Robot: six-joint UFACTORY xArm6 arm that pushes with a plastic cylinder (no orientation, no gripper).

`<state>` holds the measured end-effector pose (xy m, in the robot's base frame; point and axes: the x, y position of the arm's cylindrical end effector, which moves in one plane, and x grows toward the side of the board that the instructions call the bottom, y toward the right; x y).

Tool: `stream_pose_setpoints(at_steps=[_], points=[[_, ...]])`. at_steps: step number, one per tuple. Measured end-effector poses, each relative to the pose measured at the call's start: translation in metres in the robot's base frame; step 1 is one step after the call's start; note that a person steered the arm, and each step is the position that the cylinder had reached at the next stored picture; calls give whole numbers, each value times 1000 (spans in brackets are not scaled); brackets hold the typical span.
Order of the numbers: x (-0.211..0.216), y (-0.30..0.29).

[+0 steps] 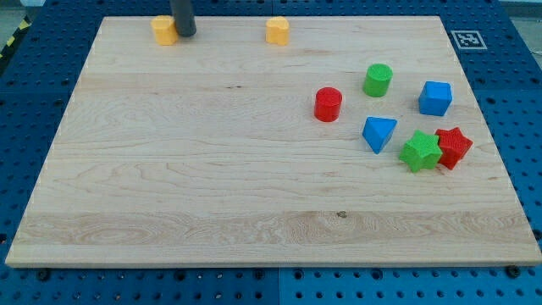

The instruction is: Move yellow heart diagonally to the yellow hexagon

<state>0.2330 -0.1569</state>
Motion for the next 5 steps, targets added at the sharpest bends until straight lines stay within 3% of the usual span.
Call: stream_pose_setpoints(at_steps=[3, 5], points=[[8, -11], [25, 86]])
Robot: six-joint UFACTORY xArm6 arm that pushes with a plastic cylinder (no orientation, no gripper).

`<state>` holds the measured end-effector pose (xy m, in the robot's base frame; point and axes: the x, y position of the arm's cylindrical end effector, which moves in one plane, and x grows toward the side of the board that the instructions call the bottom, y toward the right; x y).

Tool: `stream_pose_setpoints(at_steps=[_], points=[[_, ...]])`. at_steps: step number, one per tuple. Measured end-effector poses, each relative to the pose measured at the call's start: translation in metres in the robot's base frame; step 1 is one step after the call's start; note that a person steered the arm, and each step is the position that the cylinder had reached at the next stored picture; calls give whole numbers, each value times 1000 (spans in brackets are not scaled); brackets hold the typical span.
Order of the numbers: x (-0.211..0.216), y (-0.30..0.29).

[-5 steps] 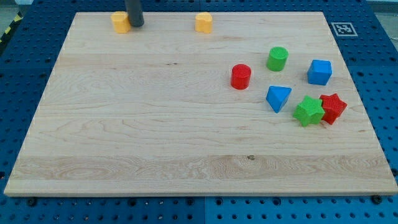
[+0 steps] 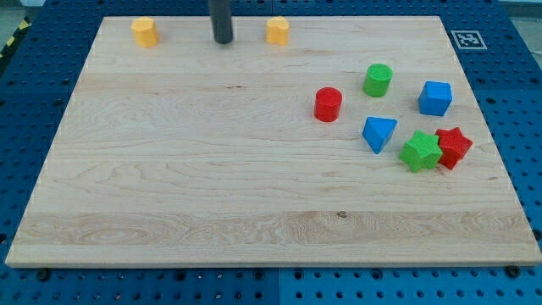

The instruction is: Move yellow heart diagonally to the yellow hexagon

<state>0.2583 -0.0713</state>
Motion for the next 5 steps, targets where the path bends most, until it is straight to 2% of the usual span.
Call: stream_pose_setpoints(at_steps=[2, 4, 5], points=[[69, 11], [76, 12], [76, 33]])
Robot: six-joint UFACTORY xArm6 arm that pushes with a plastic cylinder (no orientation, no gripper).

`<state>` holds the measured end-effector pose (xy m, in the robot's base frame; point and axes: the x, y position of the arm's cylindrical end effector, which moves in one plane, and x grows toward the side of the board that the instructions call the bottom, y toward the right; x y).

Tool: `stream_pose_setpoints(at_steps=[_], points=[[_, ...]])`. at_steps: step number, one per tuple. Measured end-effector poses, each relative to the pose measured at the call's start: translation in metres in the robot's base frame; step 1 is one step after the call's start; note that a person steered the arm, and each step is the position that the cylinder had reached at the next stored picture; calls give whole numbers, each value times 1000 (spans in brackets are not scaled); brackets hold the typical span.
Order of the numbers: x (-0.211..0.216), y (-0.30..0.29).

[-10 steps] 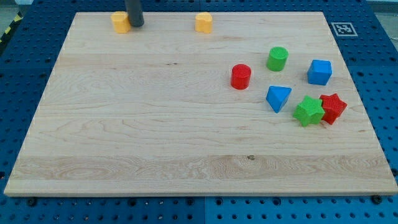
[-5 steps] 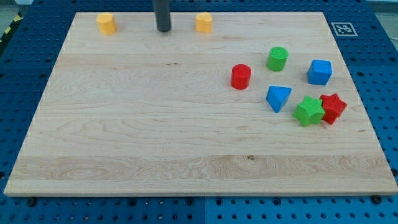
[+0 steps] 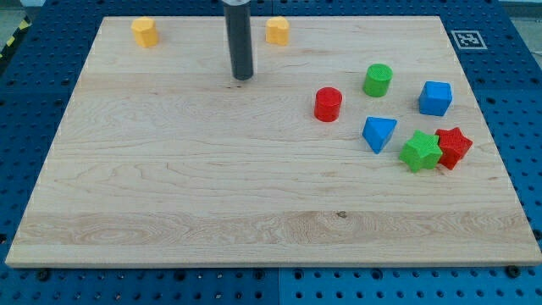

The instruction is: Move yellow heart diagonally to the yellow hexagon

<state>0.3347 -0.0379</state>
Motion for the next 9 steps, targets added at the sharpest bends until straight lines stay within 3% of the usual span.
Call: stream_pose_setpoints(at_steps=[2, 4, 7, 9], points=[[0, 65], [-1, 67], [-49, 67], [-75, 102]])
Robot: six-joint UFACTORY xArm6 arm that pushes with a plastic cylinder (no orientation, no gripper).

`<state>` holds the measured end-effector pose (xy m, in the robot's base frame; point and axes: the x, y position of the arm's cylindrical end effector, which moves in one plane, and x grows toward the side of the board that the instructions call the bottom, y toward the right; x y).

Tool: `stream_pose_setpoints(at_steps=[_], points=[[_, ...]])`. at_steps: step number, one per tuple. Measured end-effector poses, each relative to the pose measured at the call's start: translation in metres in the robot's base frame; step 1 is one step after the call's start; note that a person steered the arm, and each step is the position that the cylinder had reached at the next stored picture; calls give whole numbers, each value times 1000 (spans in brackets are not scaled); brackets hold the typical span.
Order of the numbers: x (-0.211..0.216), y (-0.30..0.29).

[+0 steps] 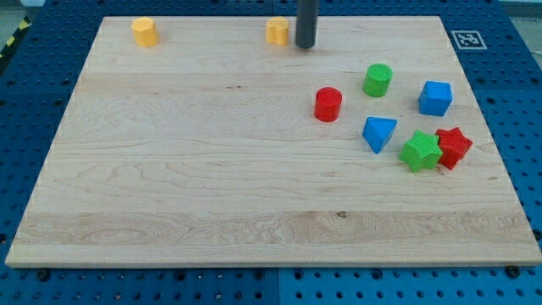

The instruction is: Move yellow heart diagonally to the yellow hexagon

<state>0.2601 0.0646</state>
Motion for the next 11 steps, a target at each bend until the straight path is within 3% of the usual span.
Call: stream_pose_setpoints(at_steps=[2, 4, 6, 8, 11], points=[[-20, 0], [-29, -59], [-31, -78], [-67, -87], [-65, -114]])
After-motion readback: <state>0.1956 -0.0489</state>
